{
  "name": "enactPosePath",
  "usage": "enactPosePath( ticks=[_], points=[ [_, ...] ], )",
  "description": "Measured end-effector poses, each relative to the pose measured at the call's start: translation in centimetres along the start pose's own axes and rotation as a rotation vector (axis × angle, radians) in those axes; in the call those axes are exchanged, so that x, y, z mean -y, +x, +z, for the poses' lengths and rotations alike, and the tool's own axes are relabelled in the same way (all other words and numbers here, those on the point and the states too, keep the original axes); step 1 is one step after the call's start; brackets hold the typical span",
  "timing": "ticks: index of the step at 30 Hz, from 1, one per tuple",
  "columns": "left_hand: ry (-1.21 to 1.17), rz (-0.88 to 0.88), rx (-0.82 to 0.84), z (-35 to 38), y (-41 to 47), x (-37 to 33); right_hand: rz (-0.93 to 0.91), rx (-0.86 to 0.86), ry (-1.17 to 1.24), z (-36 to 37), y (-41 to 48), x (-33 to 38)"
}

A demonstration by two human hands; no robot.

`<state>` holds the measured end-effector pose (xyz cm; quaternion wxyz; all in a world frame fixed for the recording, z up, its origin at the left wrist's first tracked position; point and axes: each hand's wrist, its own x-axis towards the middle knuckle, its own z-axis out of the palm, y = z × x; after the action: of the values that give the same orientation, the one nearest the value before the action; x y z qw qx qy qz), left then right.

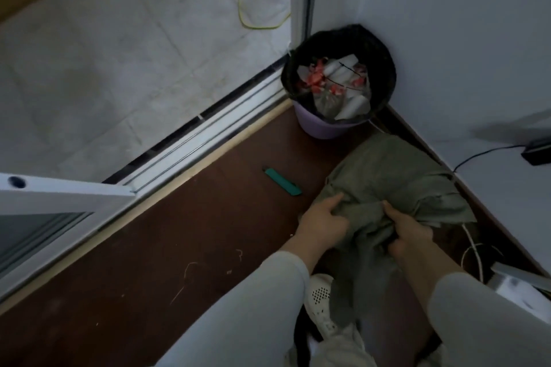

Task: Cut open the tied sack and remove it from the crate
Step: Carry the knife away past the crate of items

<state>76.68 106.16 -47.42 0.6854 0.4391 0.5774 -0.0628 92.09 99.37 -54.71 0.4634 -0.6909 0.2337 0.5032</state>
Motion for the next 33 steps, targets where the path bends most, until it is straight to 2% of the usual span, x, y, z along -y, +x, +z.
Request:
enactPosePath(
  ticks=[6, 8, 11, 12, 13, 16, 20, 21, 23, 25, 27, 30, 33],
  points=[
    [0.077, 0.064, 0.002, 1.3, 5.9, 0.6, -0.041, 0.157, 0.019, 1.8, 6.7, 1.6],
    [0.081, 0.068, -0.007, 1.6, 7.1, 1.3, -0.056, 0.089, 0.023, 0.7, 11.1, 1.2],
    [0.078, 0.035, -0.001, 2.0, 8.3, 2.6, 0.002, -0.163, -0.112, 0.2, 12.7, 0.3],
    [0.077, 0.015, 0.002, 2.0, 8.5, 3.0, -0.066, -0.289, -0.215, 0.8, 11.7, 0.2],
    [0.079, -0.002, -0.001, 2.1, 8.6, 3.4, -0.167, -0.335, -0.293, 1.4, 11.2, 0.1],
    [0.052, -0.021, 0.005, 1.6, 8.4, 4.2, -0.371, -0.149, -0.371, 3.6, 9.8, -0.8],
    [0.047, -0.035, -0.055, -0.4, 8.4, 5.3, -0.758, -0.400, -0.833, 4.7, 6.7, -1.6],
    [0.058, -0.044, -0.078, -1.1, 8.3, 5.6, -0.908, -0.368, -0.913, 5.3, 5.8, -2.1],
    [0.073, -0.061, -0.127, -2.6, 8.4, 6.6, -1.032, -0.124, -1.089, 7.5, 4.5, -3.4],
    [0.086, -0.083, -0.171, -4.5, 8.8, 7.9, -0.971, 0.187, -1.307, 9.7, 5.2, -5.1],
    [0.092, -0.111, -0.212, -6.3, 9.4, 9.4, -0.878, 0.395, -1.496, 11.9, 6.3, -6.9],
    [0.109, -0.152, -0.281, -8.9, 10.4, 12.1, -0.848, 0.479, -1.643, 14.7, 8.2, -9.4],
    [0.095, -0.181, -0.310, -11.2, 11.5, 14.9, -0.878, 0.434, -1.767, 16.8, 10.4, -11.3]
  ],
)
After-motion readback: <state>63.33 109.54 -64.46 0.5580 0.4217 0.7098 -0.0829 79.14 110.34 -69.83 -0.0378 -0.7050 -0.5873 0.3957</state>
